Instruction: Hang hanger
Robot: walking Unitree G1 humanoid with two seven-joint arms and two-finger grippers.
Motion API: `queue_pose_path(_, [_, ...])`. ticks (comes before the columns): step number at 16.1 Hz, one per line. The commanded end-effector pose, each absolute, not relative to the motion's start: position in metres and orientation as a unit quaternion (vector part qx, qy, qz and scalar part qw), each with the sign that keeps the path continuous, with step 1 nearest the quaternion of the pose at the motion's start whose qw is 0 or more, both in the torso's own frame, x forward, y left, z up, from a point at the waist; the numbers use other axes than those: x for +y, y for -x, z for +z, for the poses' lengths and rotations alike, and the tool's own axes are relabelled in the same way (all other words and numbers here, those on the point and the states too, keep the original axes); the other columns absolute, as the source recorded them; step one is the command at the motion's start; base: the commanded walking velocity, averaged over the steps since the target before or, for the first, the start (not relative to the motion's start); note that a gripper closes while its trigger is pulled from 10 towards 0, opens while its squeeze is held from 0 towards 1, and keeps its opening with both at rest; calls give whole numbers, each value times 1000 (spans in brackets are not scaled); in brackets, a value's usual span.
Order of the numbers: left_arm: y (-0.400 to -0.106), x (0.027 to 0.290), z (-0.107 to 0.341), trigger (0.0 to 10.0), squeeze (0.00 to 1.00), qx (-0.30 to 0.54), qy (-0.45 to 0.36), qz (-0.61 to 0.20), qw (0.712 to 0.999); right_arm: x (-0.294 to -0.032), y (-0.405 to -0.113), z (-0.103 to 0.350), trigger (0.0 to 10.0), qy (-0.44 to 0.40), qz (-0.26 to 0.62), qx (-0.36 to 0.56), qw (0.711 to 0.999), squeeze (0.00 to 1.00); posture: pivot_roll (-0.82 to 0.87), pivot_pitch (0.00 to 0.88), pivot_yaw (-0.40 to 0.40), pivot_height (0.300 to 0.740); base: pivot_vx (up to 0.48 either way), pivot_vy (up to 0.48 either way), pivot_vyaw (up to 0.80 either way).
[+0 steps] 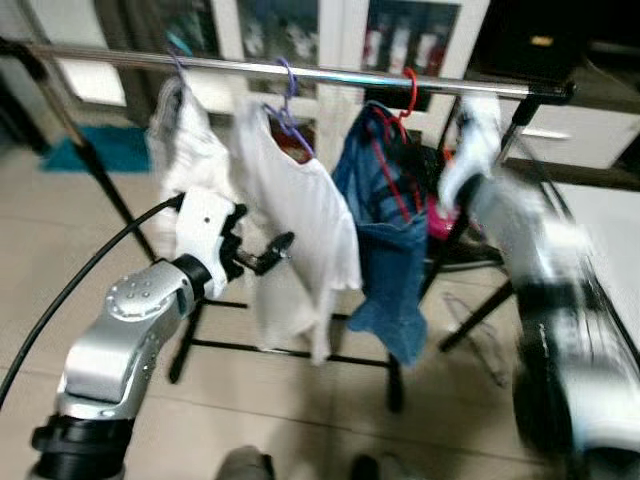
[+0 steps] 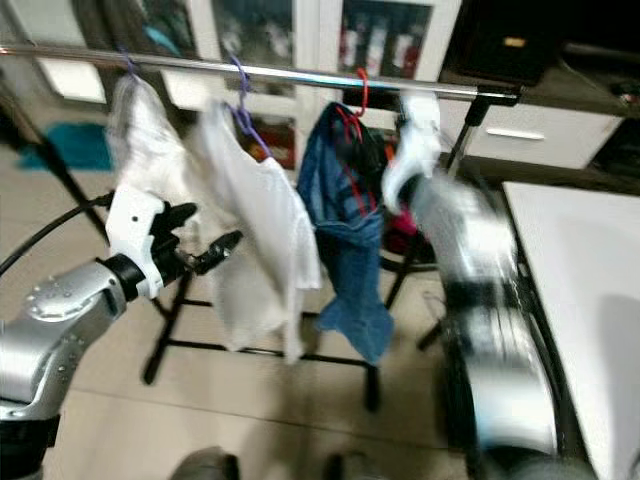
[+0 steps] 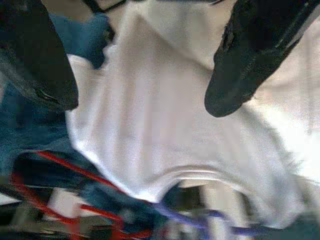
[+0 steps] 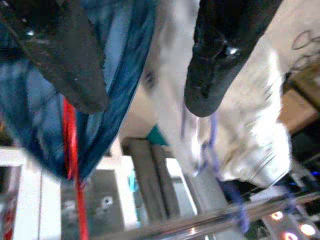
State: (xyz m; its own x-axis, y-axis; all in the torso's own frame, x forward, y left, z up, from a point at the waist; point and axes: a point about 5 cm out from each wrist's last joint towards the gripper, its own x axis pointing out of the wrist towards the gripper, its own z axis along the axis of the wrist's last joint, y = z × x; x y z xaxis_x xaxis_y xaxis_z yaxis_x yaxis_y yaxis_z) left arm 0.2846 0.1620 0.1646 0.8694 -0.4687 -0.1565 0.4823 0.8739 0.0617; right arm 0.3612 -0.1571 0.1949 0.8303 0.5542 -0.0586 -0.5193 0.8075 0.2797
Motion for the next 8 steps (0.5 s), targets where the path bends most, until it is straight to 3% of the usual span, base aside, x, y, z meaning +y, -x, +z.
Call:
queue_pose_path(1, [-287, 164, 161, 10000, 369, 70, -47, -222, 971, -161, -352, 218, 10000, -99, 277, 23, 955, 1000, 7, 0, 43, 740, 0, 0, 0])
queue_pose_path(2, [-289, 163, 160, 10000, 486, 57, -46, -223, 972, -170, -339, 218, 10000, -110, 252, 8, 961, 1000, 5, 0, 52, 740, 0, 0, 0])
queue_pose_path(4, [-292, 163, 157, 10000, 600, 45, -29, -204, 977, -180, -314, 212, 10000, -93, 232, -4, 968, 1000, 0, 0, 66, 740, 0, 0, 0])
queue_pose_path(5, [-289, 164, 152, 10000, 553, 54, -31, -193, 979, -181, -292, 205, 10000, -108, 214, 3, 971, 1000, -3, 0, 69, 740, 0, 0, 0])
queue_pose_path(6, [-284, 164, 146, 10000, 427, 72, -49, -198, 976, -177, -274, 196, 10000, -122, 195, 14, 973, 1000, -1, 0, 70, 740, 0, 0, 0])
queue_pose_path(8, [-280, 166, 144, 10000, 341, 63, -58, -198, 977, -175, -261, 183, 10000, -114, 161, 29, 980, 1000, 2, 0, 69, 740, 0, 0, 0])
